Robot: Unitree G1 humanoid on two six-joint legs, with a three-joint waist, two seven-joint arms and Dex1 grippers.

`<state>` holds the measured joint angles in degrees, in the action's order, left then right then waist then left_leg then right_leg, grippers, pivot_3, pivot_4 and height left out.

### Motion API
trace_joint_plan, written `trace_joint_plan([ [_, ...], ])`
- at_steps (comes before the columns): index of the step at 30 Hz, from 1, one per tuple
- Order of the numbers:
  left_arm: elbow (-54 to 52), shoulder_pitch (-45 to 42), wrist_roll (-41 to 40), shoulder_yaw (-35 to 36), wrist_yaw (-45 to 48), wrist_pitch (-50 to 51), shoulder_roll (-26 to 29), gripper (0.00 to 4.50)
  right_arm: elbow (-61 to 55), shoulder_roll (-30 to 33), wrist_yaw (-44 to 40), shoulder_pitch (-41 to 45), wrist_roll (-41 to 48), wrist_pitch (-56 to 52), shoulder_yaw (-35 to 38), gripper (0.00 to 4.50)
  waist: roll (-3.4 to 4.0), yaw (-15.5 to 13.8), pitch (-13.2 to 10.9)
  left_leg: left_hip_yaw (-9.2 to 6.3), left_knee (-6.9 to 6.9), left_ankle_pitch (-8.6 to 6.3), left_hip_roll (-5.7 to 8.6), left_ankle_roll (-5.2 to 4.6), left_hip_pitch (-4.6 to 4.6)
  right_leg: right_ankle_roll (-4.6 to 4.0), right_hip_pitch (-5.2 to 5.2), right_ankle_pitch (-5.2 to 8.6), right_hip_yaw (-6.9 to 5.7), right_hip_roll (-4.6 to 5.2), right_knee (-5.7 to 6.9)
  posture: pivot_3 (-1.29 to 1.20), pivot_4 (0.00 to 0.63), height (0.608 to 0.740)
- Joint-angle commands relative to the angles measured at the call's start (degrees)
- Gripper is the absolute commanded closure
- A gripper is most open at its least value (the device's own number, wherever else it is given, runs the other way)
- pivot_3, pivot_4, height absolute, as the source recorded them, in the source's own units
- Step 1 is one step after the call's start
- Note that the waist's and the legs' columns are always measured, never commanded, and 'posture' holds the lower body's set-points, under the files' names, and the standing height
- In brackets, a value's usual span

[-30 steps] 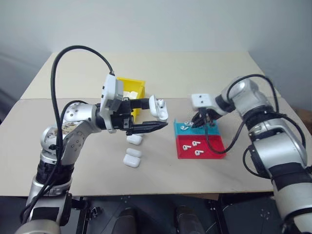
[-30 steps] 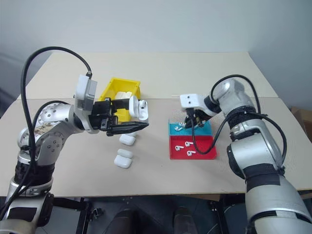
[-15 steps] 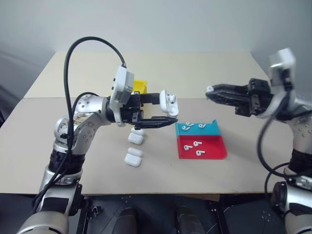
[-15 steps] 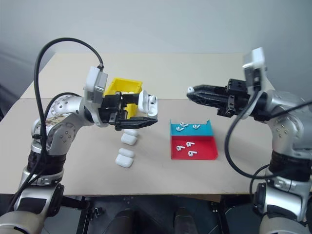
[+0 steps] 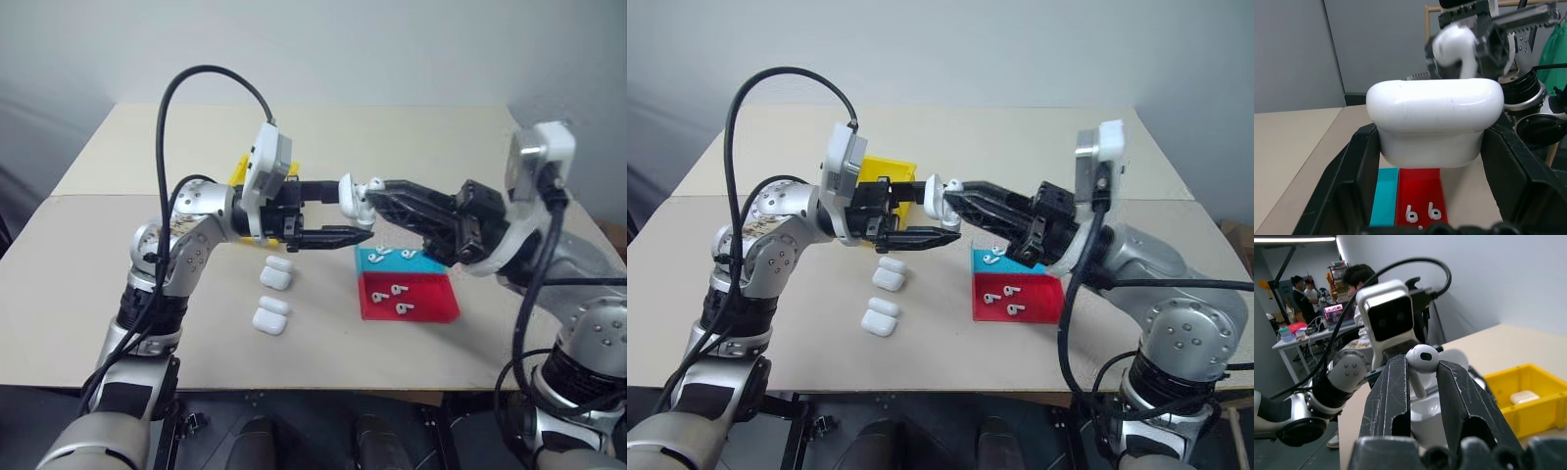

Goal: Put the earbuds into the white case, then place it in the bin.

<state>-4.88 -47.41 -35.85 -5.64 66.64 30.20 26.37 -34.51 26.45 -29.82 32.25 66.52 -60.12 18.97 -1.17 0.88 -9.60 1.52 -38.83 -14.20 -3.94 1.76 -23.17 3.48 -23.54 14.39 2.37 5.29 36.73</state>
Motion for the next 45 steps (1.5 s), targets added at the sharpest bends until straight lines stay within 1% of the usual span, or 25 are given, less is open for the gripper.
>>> trace_joint_plan([
  [1, -0.16, -1.67, 0.04, 0.89, 0.92, -1.33, 0.05, 1.71, -2.01, 1.76, 1.2, 0.15, 0.99, 2.9, -1.1, 3.87, 0.0, 0.01, 0.0, 0.0, 0.0, 0.0, 0.0, 0.0, 0.0, 0.0, 0.0, 0.0, 0.0, 0.0, 0.0, 0.0, 0.15, 0.74],
  [4, -0.15, -1.63, 0.0, 1.06, 1.19, -1.36, 0.19, 1.71, -2.11, 3.43, 1.27, -0.27, -0.36, 4.0, -2.74, 3.87, 0.0, -0.02, 0.0, -0.01, 0.01, 0.0, 0.0, 0.0, 0.0, 0.0, 0.0, 0.0, 0.0, -0.01, -0.02, 0.0, 0.15, 0.74],
  [9, -0.8, -1.28, 0.13, 1.01, 0.92, -1.36, 0.11, 1.71, -1.0, 6.3, 0.02, -1.44, 0.56, 5.63, -2.43, 3.87, -0.01, -0.06, 0.0, 0.0, 0.01, 0.0, 0.0, -0.01, -0.03, 0.0, -0.01, 0.0, 0.0, 0.0, -0.05, 0.0, 0.15, 0.74],
  [14, -1.08, -1.15, 0.36, 1.07, 0.8, -1.4, -0.02, 1.71, -0.89, 8.48, -1.46, -2.31, 0.35, 6.96, -3.64, 3.87, -0.01, -0.06, 0.0, -0.01, 0.01, 0.0, 0.0, -0.01, -0.02, 0.0, -0.01, 0.0, 0.0, 0.0, -0.04, 0.0, 0.15, 0.74],
  [16, -1.09, -1.18, 0.37, 1.17, 0.86, -1.43, 0.0, 1.71, -0.93, 8.99, -1.34, -2.26, 0.15, 7.38, -4.41, 3.15, -0.01, 0.0, 0.0, -0.01, 0.01, -0.01, 0.0, -0.01, -0.02, 0.0, -0.01, 0.0, 0.0, -0.01, -0.05, 0.0, 0.15, 0.74],
  [18, -0.78, -1.34, 0.47, 1.25, 1.07, -1.62, 0.01, 1.71, -1.01, 9.32, -0.93, -1.94, -0.6, 7.82, -5.48, 2.64, -0.01, 0.02, 0.0, -0.01, 0.01, 0.0, 0.0, -0.01, -0.01, 0.0, -0.01, 0.0, 0.0, -0.01, -0.04, 0.0, 0.15, 0.74],
  [19, -0.69, -1.4, 0.53, 1.28, 1.13, -1.68, -0.02, 1.71, -1.06, 9.49, -0.71, -1.85, -0.89, 7.99, -5.85, 2.21, -0.01, -0.01, 0.0, -0.01, 0.01, 0.0, 0.0, -0.01, -0.02, 0.0, -0.02, 0.0, 0.0, -0.01, -0.04, 0.0, 0.15, 0.74],
  [24, -0.51, -1.6, 0.87, 1.29, 1.21, -1.72, -0.36, 1.71, -1.17, 10.53, -0.3, -1.94, -1.0, 8.89, -6.03, 0.6, -0.02, -0.07, -0.01, -0.01, 0.01, 0.0, 0.0, -0.02, -0.03, 0.0, -0.02, 0.0, 0.0, 0.0, -0.05, 0.0, 0.15, 0.74],
  [34, 0.73, -1.92, 1.53, 1.48, 1.44, -2.26, -0.85, 1.71, -2.15, 16.04, -1.02, -5.11, 4.14, 9.92, 0.31, 0.6, -0.03, -0.19, -0.02, -0.01, 0.0, -0.01, 0.0, -0.02, -0.07, 0.0, -0.02, 0.0, -0.01, 0.0, -0.08, 0.0, 0.15, 0.74],
  [37, 1.2, -1.96, 1.77, 0.86, 1.29, -2.41, -1.55, 1.71, 0.2, 19.45, -4.09, -3.06, 1.39, 10.41, 0.0, 1.2, -0.03, -0.13, -0.02, -0.01, 0.0, -0.01, 0.0, -0.03, -0.05, 0.0, -0.02, 0.0, 0.0, 0.0, -0.07, 0.0, 0.15, 0.74],
  [39, 1.6, -2.09, 1.92, 0.57, 1.3, -2.16, -1.84, 1.71, 2.1, 21.54, -6.09, -0.91, -0.34, 10.75, -0.98, 1.9, -0.03, -0.02, -0.01, -0.01, 0.0, -0.01, 0.0, -0.03, -0.04, 0.0, -0.02, 0.0, 0.01, 0.0, -0.07, 0.0, 0.15, 0.74],
  [42, 3.63, -2.46, 3.43, -0.91, 1.84, -2.73, -2.47, 1.71, 7.71, 26.66, -13.28, 7.66, -7.24, 12.22, -6.66, 2.88, -0.01, 0.03, -0.02, 0.0, 0.0, -0.01, 0.0, -0.03, -0.02, 0.0, -0.02, 0.0, 0.01, -0.01, -0.06, 0.0, 0.15, 0.74],
  [43, 4.37, -2.63, 3.96, -1.38, 2.04, -2.96, -2.68, 1.71, 9.8, 27.68, -15.48, 10.72, -9.35, 12.67, -8.82, 3.07, -0.01, 0.11, -0.02, 0.04, -0.01, -0.01, 0.01, -0.04, -0.02, 0.0, -0.06, 0.0, 0.05, -0.01, -0.05, 0.0, 0.15, 0.74],
  [45, 5.49, -2.95, 5.11, -2.21, 2.09, -3.27, -3.02, 1.71, 13.16, 28.48, -19.26, 15.46, -12.5, 13.44, -12.19, 3.7, -0.02, 0.04, -0.02, 0.03, 0.0, -0.01, 0.0, -0.05, -0.01, -0.01, -0.06, 0.01, 0.03, -0.02, -0.06, 0.0, 0.15, 0.74],
])
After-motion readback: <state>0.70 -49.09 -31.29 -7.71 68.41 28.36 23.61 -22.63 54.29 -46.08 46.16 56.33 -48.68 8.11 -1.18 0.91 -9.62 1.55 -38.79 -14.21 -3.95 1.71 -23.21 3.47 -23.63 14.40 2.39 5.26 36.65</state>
